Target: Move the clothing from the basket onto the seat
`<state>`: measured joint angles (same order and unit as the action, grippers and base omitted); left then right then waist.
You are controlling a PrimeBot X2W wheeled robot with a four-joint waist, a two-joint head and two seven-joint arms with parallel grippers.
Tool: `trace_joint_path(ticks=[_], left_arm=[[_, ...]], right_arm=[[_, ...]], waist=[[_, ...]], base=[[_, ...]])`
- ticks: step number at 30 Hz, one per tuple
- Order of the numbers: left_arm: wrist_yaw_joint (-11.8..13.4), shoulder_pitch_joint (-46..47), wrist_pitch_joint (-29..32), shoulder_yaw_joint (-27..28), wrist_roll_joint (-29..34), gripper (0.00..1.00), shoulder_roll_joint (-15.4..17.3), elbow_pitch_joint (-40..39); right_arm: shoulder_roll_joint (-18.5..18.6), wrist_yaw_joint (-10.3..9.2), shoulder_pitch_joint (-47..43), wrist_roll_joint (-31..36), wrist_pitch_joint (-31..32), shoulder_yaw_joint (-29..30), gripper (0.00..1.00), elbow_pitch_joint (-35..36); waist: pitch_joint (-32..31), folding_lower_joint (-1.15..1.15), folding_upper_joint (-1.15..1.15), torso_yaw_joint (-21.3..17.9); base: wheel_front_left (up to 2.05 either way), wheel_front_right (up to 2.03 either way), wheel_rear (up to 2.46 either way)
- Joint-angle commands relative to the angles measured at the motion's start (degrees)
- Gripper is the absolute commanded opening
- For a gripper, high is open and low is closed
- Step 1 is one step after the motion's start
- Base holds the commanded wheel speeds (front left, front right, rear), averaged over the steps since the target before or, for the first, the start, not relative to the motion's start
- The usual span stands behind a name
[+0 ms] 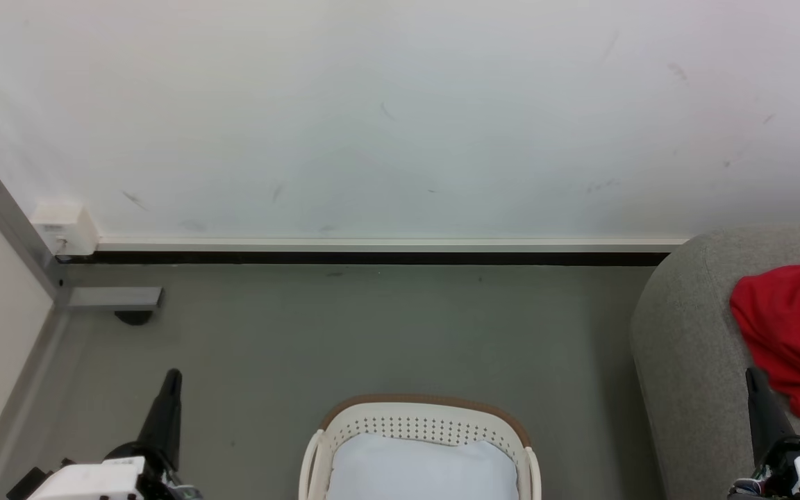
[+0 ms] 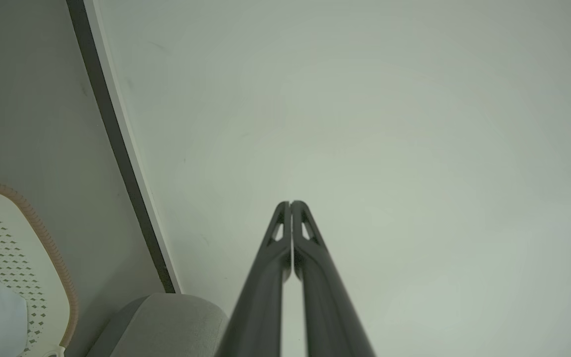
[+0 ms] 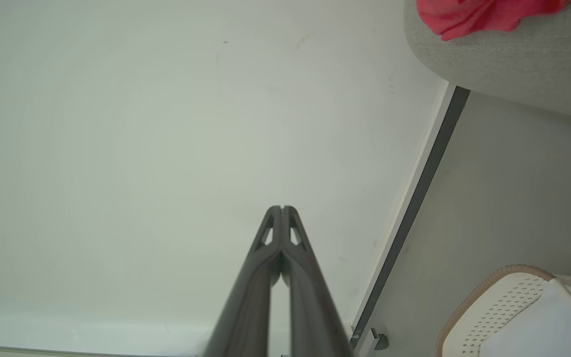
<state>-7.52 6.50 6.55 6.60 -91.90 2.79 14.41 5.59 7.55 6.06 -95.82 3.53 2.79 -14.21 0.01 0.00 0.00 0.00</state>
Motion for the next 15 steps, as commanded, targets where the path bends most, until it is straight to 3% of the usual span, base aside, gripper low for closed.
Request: trace_joint_path(ticks=[1,15], left_arm=[[0.1,0.4,0.3,0.2,-0.8,0.00,0.1,0.1],[0.1,0.4,0.3,0.2,-0.8,0.00,0.1,0.1]], right_arm=[[0.1,-0.12,0.5,0.5,0.2,0.3,0.00,0.1],[0.0,-0.12,0.5,0.6,0.3,0.4,0.00,0.1]], waist=[[0.0,0.00,0.00,0.0],[0.0,0.00,0.00,0.0]], base=[[0.00,0.00,0.00],[0.00,0.00,0.00]])
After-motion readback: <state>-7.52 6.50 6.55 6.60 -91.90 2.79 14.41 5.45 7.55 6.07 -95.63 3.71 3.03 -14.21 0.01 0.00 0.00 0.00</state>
